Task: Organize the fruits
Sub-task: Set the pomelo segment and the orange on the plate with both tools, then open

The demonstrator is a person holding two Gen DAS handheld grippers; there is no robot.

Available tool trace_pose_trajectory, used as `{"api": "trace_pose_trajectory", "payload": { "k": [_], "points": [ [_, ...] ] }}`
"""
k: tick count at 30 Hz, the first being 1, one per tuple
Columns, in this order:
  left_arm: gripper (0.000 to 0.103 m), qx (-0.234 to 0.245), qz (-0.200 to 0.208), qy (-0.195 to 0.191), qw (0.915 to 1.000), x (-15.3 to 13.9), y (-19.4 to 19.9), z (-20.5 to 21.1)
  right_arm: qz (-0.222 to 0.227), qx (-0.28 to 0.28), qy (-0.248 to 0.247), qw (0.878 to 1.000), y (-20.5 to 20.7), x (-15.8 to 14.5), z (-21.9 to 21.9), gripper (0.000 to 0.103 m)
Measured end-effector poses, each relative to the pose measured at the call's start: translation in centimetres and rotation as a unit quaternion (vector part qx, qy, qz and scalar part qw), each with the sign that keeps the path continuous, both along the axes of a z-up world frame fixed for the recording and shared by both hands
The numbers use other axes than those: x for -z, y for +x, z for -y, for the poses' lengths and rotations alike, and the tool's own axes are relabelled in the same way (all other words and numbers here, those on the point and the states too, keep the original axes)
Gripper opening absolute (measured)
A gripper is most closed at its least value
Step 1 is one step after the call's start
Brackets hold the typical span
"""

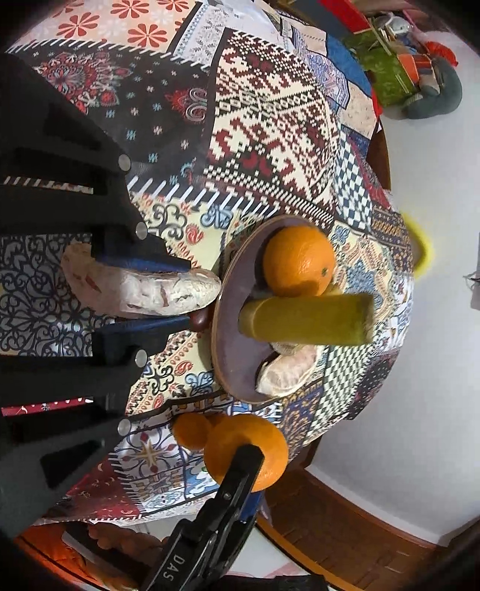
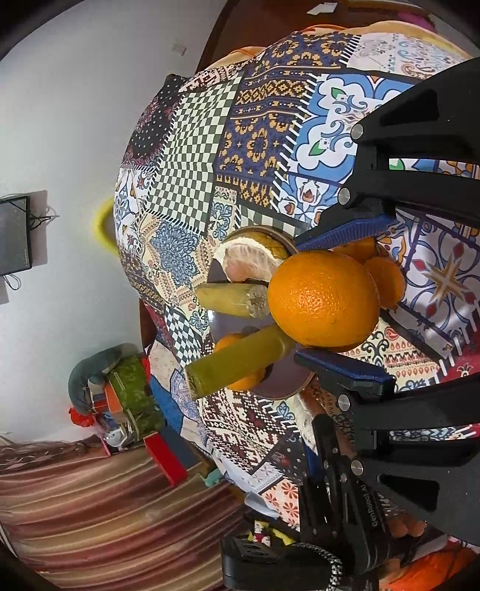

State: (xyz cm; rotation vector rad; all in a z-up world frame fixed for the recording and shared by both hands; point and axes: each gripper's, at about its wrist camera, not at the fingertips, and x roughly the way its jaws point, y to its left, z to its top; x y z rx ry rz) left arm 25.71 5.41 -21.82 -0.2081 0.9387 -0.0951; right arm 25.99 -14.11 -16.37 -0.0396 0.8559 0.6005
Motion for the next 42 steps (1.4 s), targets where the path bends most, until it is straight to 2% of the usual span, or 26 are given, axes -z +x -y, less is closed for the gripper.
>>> {"api": "trace_pose_trajectory", "payload": {
  "k": [6, 14, 23, 28, 31, 36, 42],
  "points": [
    [0.022, -0.015, 0.037, -0.001, 0.9992, -2.4, -0.1, -1.2, 0.003, 0.0, -0.001, 1.0, 0.9, 0.0, -0.3, 0.051],
    [0.022, -0.029, 0.094, 0.012, 0.9951, -5.9, 3.0, -1.4, 0.01, -0.003, 0.005, 1.0, 2.4, 0.0, -1.0, 0.051],
    [0.022, -0.025, 0.085, -0.015, 0.996, -4.0, 7.6, 0.1, 0.002, -0.01, -0.005, 1.0, 5.0, 1.5, -2.2, 0.051],
    [0.022, -0.013, 0.07, -0.01, 0.9974, -2.2, 9.2, 1.6, -0.004, -0.021, -0.017, 1.0, 5.7, 2.4, -2.9, 0.051],
    [0.024, -0.017, 0.07, 0.004, 0.9974, -1.4, 9.7, 1.9, -0.002, -0.026, -0.021, 0.999, 5.6, 2.8, -2.9, 0.051],
    [0.024, -0.01, 0.06, -0.015, 0.998, -0.8, 10.1, 1.6, -0.013, -0.03, -0.014, 0.999, 5.9, 2.8, -2.6, 0.051],
    [0.029, -0.007, 0.056, -0.005, 0.9984, -0.9, 9.8, 1.7, -0.014, -0.043, -0.024, 0.999, 4.9, 2.9, -3.0, 0.051]
  ]
}}
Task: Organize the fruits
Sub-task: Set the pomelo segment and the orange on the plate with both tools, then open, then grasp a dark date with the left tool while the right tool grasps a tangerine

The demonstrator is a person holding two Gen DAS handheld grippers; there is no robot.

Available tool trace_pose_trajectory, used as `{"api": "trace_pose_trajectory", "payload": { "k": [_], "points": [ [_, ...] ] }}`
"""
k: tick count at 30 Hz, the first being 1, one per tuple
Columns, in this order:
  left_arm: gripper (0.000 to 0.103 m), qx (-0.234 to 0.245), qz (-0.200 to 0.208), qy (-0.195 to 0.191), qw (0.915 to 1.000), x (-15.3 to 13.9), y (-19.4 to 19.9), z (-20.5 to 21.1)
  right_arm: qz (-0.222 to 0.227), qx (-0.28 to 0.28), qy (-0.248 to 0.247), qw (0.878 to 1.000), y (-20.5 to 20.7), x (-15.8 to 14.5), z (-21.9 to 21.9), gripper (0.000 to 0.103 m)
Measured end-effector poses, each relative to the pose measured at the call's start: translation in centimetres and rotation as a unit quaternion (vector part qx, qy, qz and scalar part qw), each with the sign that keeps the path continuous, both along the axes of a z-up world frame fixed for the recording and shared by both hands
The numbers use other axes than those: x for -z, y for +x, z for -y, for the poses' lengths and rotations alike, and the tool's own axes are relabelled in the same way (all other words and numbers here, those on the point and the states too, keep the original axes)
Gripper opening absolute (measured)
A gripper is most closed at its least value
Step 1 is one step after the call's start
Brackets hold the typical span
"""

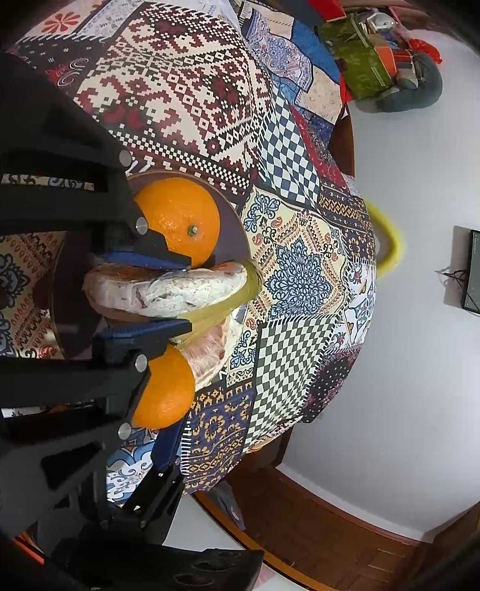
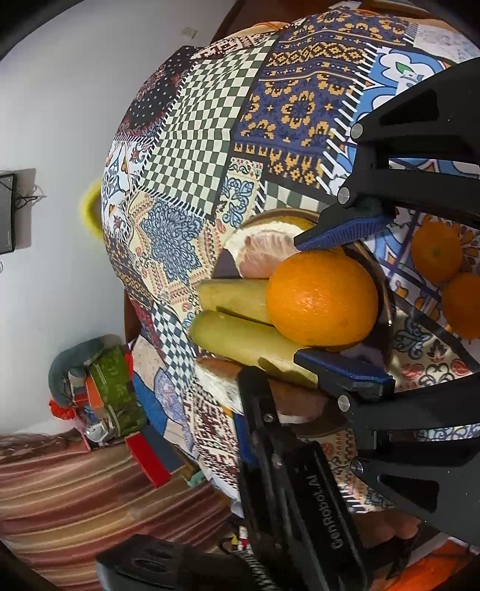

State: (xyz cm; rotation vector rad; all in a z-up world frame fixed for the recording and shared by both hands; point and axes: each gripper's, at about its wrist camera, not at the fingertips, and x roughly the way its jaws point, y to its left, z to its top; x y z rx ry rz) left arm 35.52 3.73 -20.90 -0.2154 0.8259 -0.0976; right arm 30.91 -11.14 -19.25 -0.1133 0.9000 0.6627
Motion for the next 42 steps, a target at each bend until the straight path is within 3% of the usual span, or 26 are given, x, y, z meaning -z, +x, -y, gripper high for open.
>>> {"api": "trace_pose_trajectory", "payload": {
  "k": [3, 23, 28, 34, 42],
  "points": [
    [0.031, -0.001, 0.0, -0.004, 1.0, -0.3, -0.5, -0.2, -0.017, -0.012, 0.012, 1.0, -0.3, 0.0, 0.0, 0.051],
    [0.031, -0.007, 0.036, 0.042, 0.9984, -5.9, -8.1, -0.1, 0.041, 0.025, 0.02, 0.999, -5.3, -5.8, 2.7, 0.051],
    [0.037, -0.01, 0.038, 0.05, 0.998, -6.6, -10.4, -0.2, 0.048, 0.032, 0.012, 0.998, -7.0, -6.3, 3.4, 0.051],
    [0.045, -0.009, 0.03, 0.061, 0.9976, -5.9, -12.6, 0.0, 0.037, 0.047, 0.003, 0.998, -8.3, -5.5, 4.5, 0.051],
    [0.046, 0.003, -0.017, 0.055, 0.9983, -2.4, -13.2, 0.4, 0.008, 0.06, -0.011, 0.998, -9.5, -2.8, 5.4, 0.051]
  ]
}}
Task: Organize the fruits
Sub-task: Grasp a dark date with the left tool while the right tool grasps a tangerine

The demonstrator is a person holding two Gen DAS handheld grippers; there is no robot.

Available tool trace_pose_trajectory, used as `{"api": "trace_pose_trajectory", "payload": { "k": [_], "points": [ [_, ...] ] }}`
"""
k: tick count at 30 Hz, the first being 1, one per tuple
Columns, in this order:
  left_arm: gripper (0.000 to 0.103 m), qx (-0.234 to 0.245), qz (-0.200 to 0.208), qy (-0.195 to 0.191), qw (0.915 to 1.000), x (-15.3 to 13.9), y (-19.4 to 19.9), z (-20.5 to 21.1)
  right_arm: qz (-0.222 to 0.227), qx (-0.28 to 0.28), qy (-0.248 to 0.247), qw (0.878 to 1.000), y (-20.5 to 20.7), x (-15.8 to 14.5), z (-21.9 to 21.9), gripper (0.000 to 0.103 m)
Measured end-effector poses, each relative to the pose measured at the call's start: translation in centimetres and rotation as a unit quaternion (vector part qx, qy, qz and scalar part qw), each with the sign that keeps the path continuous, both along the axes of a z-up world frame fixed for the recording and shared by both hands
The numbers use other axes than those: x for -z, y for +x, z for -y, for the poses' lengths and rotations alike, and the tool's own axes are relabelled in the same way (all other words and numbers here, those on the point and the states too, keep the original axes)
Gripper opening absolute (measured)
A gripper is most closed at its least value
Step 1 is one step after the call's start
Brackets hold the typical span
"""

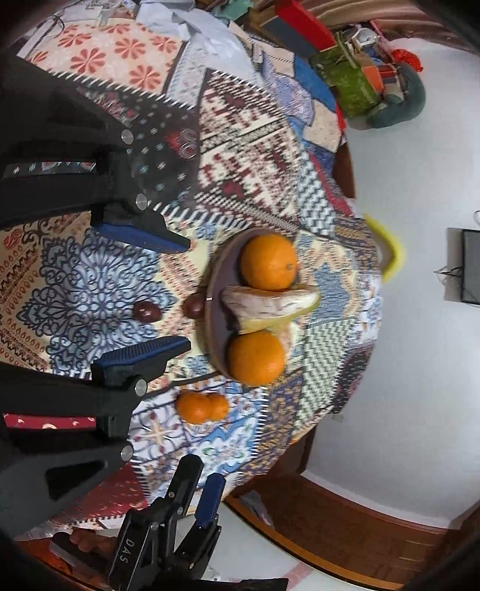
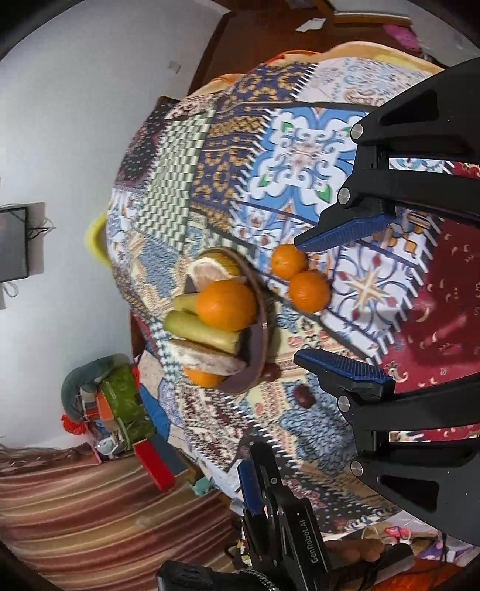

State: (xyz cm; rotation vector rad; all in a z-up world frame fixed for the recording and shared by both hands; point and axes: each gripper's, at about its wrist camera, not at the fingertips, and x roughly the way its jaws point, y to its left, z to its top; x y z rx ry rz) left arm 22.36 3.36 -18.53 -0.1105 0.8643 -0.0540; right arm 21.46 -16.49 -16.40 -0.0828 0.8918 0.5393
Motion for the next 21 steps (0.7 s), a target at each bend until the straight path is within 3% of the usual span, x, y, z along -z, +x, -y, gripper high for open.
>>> {"api": "trace_pose_trajectory", "payload": {
  "k": [11, 18, 21],
  "points": [
    [0.045, 0.024, -0.056, -0.011, 0.9981, 5.6, 1.7, 1.3, -0.044, 0.0, -0.008, 0.999, 1.0, 3.8, -0.5, 0.051],
    [0.03, 0.038, -0.055, -0.011, 0.9977, 6.8, 2.1, 1.7, -0.051, -0.003, -0.005, 0.999, 2.3, 4.6, -1.2, 0.051],
    [0.023, 0.037, -0.051, -0.011, 0.998, 7.0, 2.4, 1.7, -0.055, -0.007, -0.005, 0.998, 2.5, 4.8, -1.5, 0.038]
  ]
}}
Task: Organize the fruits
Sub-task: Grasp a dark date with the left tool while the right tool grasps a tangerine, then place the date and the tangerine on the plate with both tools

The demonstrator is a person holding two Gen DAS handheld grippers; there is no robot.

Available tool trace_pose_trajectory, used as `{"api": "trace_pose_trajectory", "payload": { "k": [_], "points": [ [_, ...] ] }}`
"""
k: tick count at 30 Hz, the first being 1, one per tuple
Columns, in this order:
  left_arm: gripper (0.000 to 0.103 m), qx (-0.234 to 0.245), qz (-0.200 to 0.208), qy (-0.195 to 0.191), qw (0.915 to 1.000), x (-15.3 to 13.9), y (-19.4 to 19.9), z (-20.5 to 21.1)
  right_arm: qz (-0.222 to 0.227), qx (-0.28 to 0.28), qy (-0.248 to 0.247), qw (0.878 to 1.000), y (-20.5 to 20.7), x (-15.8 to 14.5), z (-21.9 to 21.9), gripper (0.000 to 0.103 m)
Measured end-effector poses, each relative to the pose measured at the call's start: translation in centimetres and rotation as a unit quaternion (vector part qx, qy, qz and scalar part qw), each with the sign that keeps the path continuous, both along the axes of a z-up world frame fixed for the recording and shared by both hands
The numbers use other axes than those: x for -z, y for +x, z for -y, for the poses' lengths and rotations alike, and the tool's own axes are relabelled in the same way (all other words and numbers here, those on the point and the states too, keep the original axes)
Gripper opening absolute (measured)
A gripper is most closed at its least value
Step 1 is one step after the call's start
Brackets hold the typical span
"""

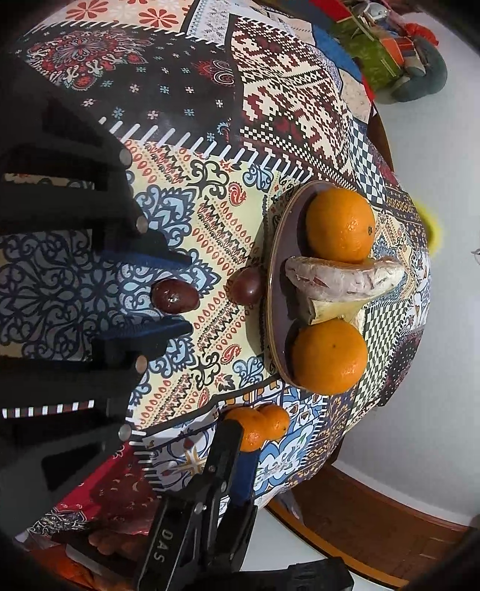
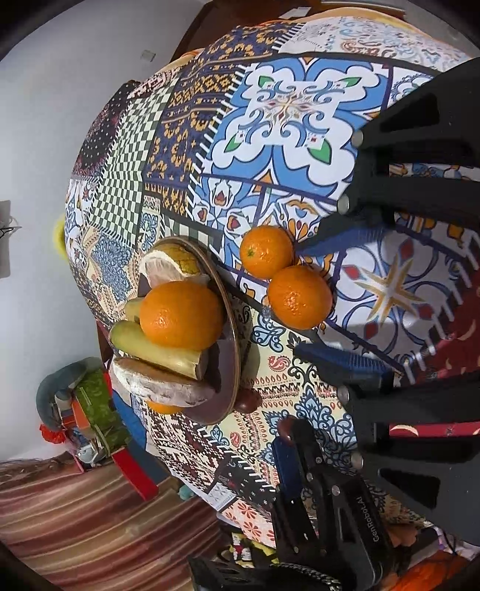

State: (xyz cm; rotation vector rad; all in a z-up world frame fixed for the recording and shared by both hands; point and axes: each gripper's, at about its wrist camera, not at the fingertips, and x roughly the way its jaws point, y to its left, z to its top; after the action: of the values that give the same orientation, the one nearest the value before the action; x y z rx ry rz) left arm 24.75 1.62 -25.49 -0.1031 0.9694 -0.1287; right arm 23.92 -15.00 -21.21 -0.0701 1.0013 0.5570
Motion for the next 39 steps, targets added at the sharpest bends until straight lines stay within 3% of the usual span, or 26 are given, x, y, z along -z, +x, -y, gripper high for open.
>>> {"api": "trace_pose_trajectory", "payload": {
  "k": [7, 26, 39],
  "points": [
    [0.014, 0.009, 0.007, 0.006, 0.9999, -0.1, -0.1, 0.3, 0.004, -0.005, -0.003, 1.0, 0.1, -0.1, -0.4, 0.033],
    [0.014, -0.028, 0.073, 0.0, 0.9969, -5.6, 1.0, -3.5, 0.055, -0.062, 0.008, 0.997, 0.6, -3.6, -5.5, 0.033],
    [0.014, -0.02, 0.063, -0.012, 0.9978, -4.2, 4.7, -4.1, 0.048, -0.075, -0.01, 0.996, 2.3, -2.2, -7.5, 0.033]
  ]
}}
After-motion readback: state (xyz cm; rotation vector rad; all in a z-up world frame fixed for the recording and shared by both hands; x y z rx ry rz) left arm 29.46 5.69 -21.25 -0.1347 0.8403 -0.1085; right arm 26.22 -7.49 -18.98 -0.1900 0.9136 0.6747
